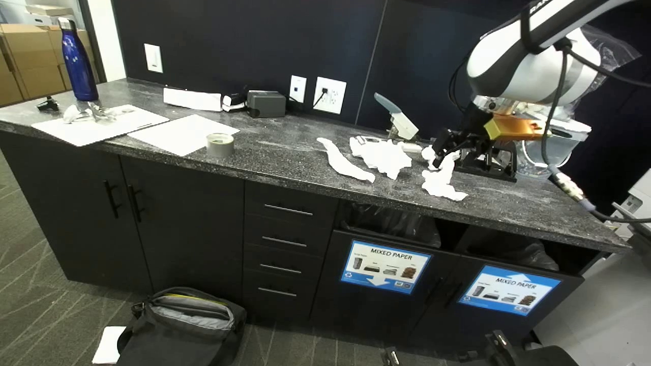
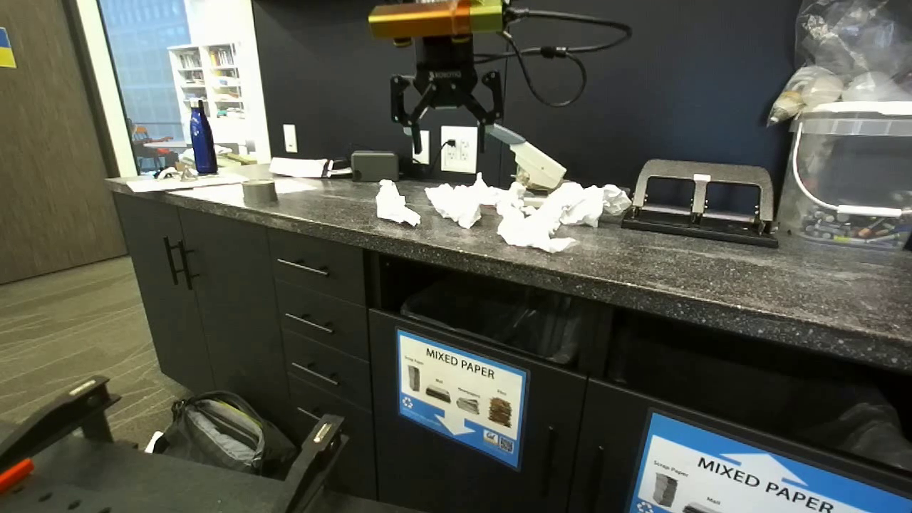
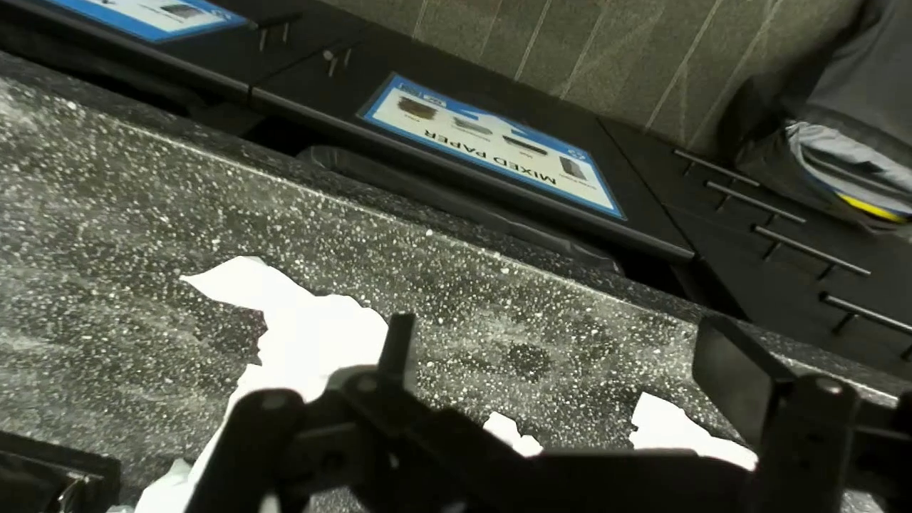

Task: Put all the white pieces of papers in the left bin

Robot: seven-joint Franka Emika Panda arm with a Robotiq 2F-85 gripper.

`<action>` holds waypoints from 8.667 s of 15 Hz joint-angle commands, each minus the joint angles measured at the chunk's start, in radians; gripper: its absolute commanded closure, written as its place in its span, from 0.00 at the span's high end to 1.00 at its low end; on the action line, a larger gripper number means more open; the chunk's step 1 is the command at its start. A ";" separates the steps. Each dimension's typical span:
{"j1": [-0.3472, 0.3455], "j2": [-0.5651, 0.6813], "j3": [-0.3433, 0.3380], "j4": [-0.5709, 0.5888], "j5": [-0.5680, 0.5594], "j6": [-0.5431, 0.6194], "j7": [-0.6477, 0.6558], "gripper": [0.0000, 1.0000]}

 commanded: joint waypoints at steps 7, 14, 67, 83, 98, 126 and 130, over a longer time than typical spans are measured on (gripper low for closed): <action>-0.121 0.444 0.051 0.415 0.097 0.007 -0.131 1.00; -0.166 0.581 0.057 0.617 0.039 -0.004 -0.124 1.00; -0.142 0.734 0.296 -0.179 0.027 0.954 -0.071 0.08; -0.105 1.104 0.098 0.201 -0.137 1.709 0.135 0.08; -0.110 1.398 0.120 0.682 -0.002 1.687 0.329 0.09; -0.093 1.120 0.117 0.298 -0.075 1.432 0.348 1.00; -0.117 0.926 0.129 0.107 -0.170 1.294 0.362 1.00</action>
